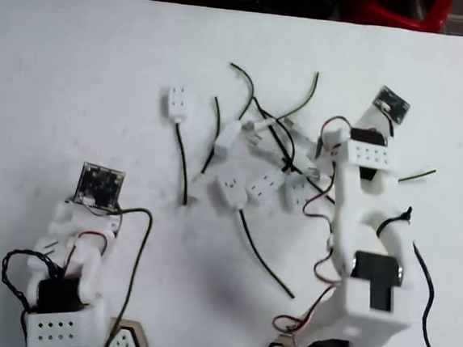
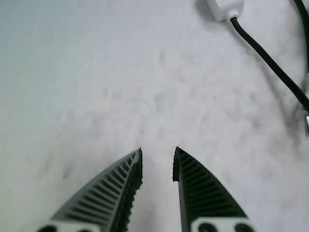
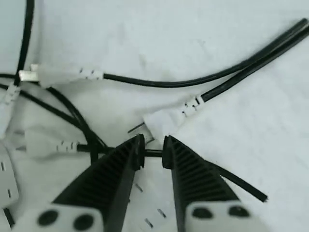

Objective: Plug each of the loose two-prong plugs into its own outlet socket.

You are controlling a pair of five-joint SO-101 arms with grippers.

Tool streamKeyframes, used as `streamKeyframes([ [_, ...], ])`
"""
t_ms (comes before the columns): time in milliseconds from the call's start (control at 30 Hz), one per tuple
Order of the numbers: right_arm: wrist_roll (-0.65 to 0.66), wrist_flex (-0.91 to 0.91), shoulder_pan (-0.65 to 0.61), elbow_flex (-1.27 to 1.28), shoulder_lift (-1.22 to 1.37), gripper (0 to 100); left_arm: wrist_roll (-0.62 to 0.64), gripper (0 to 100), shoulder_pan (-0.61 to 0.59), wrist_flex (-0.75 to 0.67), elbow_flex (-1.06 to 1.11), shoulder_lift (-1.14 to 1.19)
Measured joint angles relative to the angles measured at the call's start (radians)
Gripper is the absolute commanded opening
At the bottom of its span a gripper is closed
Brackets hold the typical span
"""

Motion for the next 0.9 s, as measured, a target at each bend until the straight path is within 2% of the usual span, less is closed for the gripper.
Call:
streamKeyframes([
  [67, -0.021, 0.0, 0.023, -0.025, 0.04, 17.8, 0.0, 12, 0.0, 0.0, 0.0, 0.0],
  [400, -0.037, 0.034, 0.032, -0.118, 0.176, 16.3, 0.0, 12, 0.0, 0.0, 0.0, 0.0],
  [767, -0.041, 0.044, 0.034, -0.345, 0.381, 16.3, 0.0, 12, 0.0, 0.0, 0.0, 0.0],
  [900, -0.038, 0.098, 0.032, -0.397, 0.411, 16.2, 0.0, 12, 0.0, 0.0, 0.0, 0.0],
])
